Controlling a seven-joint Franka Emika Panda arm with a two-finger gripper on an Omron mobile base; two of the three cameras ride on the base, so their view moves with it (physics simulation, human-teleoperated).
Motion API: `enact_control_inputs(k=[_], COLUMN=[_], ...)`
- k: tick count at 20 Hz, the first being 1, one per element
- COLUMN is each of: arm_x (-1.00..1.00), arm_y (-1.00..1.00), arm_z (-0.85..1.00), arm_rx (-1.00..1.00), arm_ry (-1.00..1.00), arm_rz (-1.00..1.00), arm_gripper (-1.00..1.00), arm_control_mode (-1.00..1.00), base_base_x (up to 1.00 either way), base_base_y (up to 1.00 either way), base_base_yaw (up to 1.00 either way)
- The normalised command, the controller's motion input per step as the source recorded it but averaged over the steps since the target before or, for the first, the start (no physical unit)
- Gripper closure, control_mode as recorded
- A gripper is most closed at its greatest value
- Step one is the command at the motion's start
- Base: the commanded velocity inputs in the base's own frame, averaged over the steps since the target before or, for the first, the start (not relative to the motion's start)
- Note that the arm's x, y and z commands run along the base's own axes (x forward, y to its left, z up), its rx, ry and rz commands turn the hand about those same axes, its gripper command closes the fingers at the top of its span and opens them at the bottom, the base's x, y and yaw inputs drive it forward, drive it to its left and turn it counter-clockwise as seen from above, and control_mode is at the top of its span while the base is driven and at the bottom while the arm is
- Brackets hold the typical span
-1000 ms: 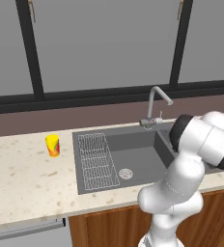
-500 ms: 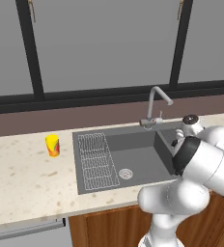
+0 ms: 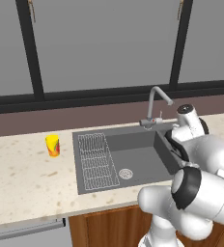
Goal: Move any existing items from the left basin to the right basin for drying. Then move the cup from the counter to the left basin of the sink for washing.
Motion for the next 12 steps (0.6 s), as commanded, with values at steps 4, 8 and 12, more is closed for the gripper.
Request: enact_control_inputs(k=[4,8,12], arm_x=[-0.27,-0.27,-0.18], arm_y=[0.42,0.46,0.54], arm_z=[0.45,0.37,0.18], arm_rx=[0.0,0.0,0.0], arm_ry=[0.09,0.08,0.06], arm_rz=[0.0,0.0,0.0], arm_gripper=[-1.0,-1.0,-1.0], arm_control_mode=[-1.0,-1.0,-1.0], base_base_x=[0.0,0.0,0.0], base_base_y=[0.0,0.0,0.0], base_base_yaw=[0.0,0.0,0.0])
